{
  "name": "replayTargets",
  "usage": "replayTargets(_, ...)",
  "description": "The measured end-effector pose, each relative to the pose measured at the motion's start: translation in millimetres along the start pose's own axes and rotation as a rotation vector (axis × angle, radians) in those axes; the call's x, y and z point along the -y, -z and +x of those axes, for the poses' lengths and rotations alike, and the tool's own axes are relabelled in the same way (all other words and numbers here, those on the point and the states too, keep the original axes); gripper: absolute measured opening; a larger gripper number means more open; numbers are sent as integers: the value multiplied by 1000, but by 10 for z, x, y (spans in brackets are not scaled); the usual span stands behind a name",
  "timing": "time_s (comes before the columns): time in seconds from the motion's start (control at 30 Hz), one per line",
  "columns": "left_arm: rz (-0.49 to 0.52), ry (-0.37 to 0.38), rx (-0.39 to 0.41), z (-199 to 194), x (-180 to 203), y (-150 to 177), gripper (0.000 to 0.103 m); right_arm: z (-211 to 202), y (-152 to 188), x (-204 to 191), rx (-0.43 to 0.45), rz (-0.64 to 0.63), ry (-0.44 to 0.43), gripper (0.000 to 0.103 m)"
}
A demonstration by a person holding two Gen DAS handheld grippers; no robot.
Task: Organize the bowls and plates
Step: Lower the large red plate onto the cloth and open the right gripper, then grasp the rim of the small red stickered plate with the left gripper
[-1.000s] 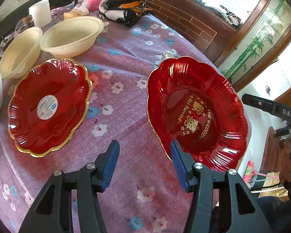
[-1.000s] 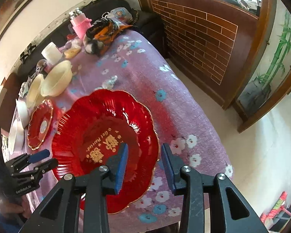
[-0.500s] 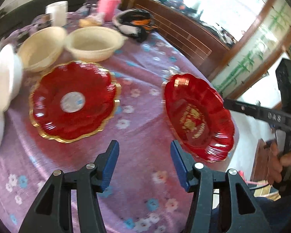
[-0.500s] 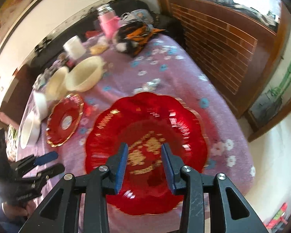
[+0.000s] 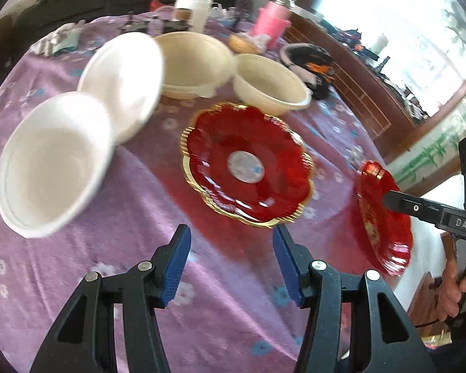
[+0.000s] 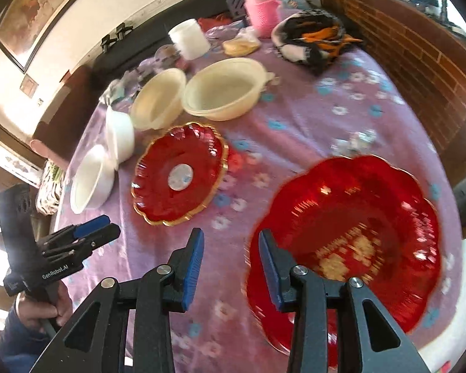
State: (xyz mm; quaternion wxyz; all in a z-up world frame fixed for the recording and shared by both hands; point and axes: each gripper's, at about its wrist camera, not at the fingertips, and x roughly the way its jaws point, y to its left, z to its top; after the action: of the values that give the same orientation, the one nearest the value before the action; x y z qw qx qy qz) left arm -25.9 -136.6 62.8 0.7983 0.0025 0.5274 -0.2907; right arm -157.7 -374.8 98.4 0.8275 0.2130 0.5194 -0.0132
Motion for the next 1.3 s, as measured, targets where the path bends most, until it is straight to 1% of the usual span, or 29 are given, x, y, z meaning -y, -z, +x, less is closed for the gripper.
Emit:
replayTargets(0.07, -12, -21, -7, 46, -63, -63, 53, 101, -80, -78, -16, -17, -17, 41)
replayTargets(0.13, -18, -63, -20, 130, -103, -129, 53, 219, -171, -191, -22, -41, -12, 41)
replayTargets(0.2, -18, -74, -30, 224, -116, -203, 53, 364, -260, -259, -36, -65, -17, 41)
replayTargets(0.23, -10, -93, -37, 276, -110, -238, 53, 480, -319, -266, -56, -58, -2, 41)
replayTargets(0.3, 5, -143, -54, 397, -98, -308, 53, 598, -391, -260, -65, -44, -1, 41)
replayTargets(0.33, 4, -154, -62, 453, -103, -343, 53, 702, -446, -256, -78, -48, 18, 41)
replayTargets(0.37, 2, -161, -67, 510, -111, -383, 53, 769, -489, -249, -86, -48, 41, 41)
replayTargets(0.5, 19, -185, -79, 642, -117, -500, 51, 961, -613, -171, -107, -29, 67, 40)
replayTargets(0.63, 35, -202, -101, 794, -118, -589, 45, 1138, -692, -121, -139, -22, 82, 40)
replayTargets(0.7, 41, -210, -112, 868, -132, -616, 41, 1211, -729, -126, -153, -24, 72, 39)
replayTargets(0.73, 48, -213, -100, 871, -126, -633, 40, 1250, -737, -137, -161, -29, 73, 36)
replayTargets(0.77, 58, -213, -98, 889, -116, -654, 37, 1279, -742, -144, -169, -31, 76, 28)
replayTargets(0.8, 66, -212, -98, 900, -100, -668, 34, 1332, -745, -147, -182, -28, 74, 23)
replayTargets(0.83, 71, -204, -99, 907, -87, -679, 25, 1360, -741, -152, -187, -28, 72, 16)
replayTargets(0.87, 76, -200, -102, 907, -67, -681, 25, 1380, -731, -167, -190, -33, 73, 15)
replayTargets(0.93, 81, -197, -106, 887, -52, -651, 25, 1361, -711, -191, -183, -45, 82, 15)
replayTargets(1.03, 61, -176, -116, 807, -41, -540, 25, 1290, -625, -201, -188, -47, 68, 15)
replayTargets(1.1, 73, -175, -103, 701, 8, -421, 25, 1236, -549, -224, -195, -53, 70, 15)
replayTargets(1.17, 89, -176, -102, 575, 48, -248, 25, 1148, -432, -262, -198, -71, 67, 15)
replayTargets(1.3, 102, -162, -112, 334, 56, 150, 25, 1010, -147, -353, -223, -107, 37, 15)
